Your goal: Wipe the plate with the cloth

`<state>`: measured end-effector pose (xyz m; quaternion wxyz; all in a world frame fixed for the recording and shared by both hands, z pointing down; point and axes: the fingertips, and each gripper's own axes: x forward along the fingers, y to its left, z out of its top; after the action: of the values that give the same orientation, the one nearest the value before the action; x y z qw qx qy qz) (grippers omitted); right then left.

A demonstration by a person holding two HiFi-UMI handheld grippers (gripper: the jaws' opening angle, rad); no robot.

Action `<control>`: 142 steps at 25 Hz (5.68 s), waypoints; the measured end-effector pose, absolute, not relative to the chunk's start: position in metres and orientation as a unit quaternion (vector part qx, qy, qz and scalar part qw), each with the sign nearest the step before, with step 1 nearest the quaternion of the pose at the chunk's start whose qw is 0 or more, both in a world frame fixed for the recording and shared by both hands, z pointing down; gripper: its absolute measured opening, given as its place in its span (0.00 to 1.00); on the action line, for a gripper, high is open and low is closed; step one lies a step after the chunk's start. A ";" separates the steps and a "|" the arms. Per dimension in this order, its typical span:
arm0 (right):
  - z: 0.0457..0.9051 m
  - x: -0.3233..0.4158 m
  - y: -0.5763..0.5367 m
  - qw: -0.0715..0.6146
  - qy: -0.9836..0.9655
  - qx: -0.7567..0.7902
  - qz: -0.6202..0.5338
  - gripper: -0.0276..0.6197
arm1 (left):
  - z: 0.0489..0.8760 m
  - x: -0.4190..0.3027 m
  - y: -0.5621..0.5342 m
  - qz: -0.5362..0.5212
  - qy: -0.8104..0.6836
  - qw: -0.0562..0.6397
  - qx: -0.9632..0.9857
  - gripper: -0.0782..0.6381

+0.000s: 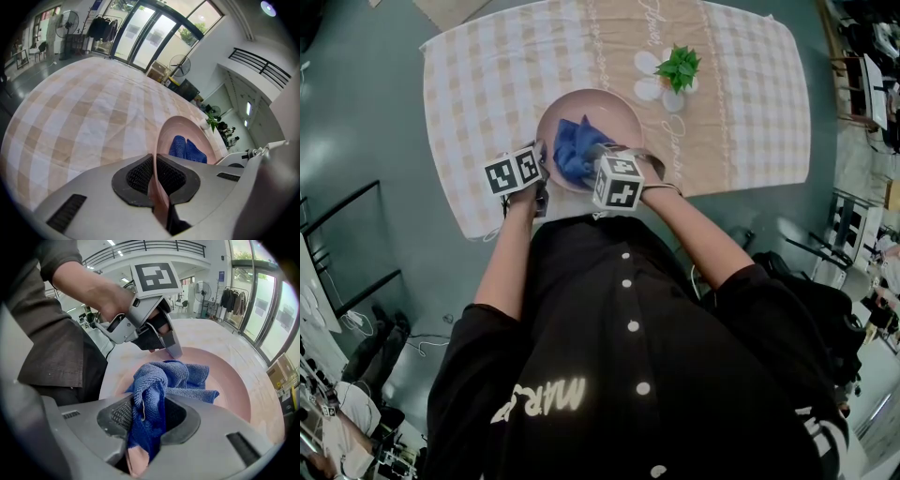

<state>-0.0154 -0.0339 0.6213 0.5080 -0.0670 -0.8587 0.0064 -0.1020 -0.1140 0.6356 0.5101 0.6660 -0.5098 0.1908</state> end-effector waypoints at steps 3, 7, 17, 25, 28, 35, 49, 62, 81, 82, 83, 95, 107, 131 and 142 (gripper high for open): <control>0.622 -0.011 -0.035 0.511 -0.857 -0.061 0.007 0.24 | 0.635 -0.102 -0.114 0.193 -0.510 0.509 0.666 0.15; 0.621 -0.005 -0.038 0.518 -0.854 -0.055 0.002 0.24 | 0.635 -0.102 -0.114 0.197 -0.510 0.505 0.667 0.15; 0.623 0.013 -0.050 0.544 -0.839 -0.026 0.013 0.24 | 0.634 -0.102 -0.114 0.198 -0.510 0.503 0.670 0.15; 0.623 0.025 -0.062 0.565 -0.825 -0.003 0.020 0.24 | 0.634 -0.102 -0.114 0.200 -0.508 0.501 0.671 0.15; 0.624 0.030 -0.066 0.573 -0.819 0.008 0.026 0.24 | 0.634 -0.102 -0.114 0.203 -0.509 0.499 0.672 0.15; 0.623 0.042 -0.078 0.576 -0.816 0.039 0.038 0.24 | 0.633 -0.102 -0.114 0.204 -0.509 0.499 0.671 0.15; 0.623 0.060 -0.102 0.573 -0.813 0.106 0.020 0.24 | 0.635 -0.103 -0.115 0.213 -0.507 0.493 0.674 0.15; 0.620 0.061 -0.104 0.566 -0.818 0.105 0.012 0.24 | 0.633 -0.101 -0.113 0.221 -0.509 0.486 0.676 0.15; 0.555 0.047 -0.105 0.416 -0.889 0.175 0.079 0.24 | 0.577 -0.098 -0.116 0.209 -0.512 0.398 0.732 0.31; 0.550 0.048 -0.106 0.403 -0.892 0.185 0.086 0.24 | 0.571 -0.099 -0.116 0.205 -0.514 0.394 0.734 0.31; 0.543 0.049 -0.107 0.389 -0.896 0.194 0.093 0.24 | 0.565 -0.099 -0.116 0.200 -0.516 0.390 0.736 0.31; 0.451 0.083 -0.126 0.236 -0.915 0.309 0.107 0.24 | 0.460 -0.108 -0.123 0.076 -0.549 0.324 0.767 0.19; 0.312 0.134 -0.144 0.032 -0.913 0.403 0.053 0.23 | 0.349 -0.106 -0.114 0.002 -0.566 0.207 0.798 0.13; 0.193 0.226 -0.126 -0.064 -0.831 0.548 -0.070 0.23 | 0.200 -0.153 -0.079 -0.029 -0.659 -0.007 0.751 0.13; 0.187 0.260 -0.112 -0.063 -0.811 0.574 -0.094 0.23 | 0.205 -0.169 -0.070 0.013 -0.687 -0.037 0.726 0.13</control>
<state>0.2598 -0.1123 0.1866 -0.0634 0.5742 -0.8108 -0.0943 -0.1687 -0.0699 0.2055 -0.0373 0.7258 -0.6867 0.0126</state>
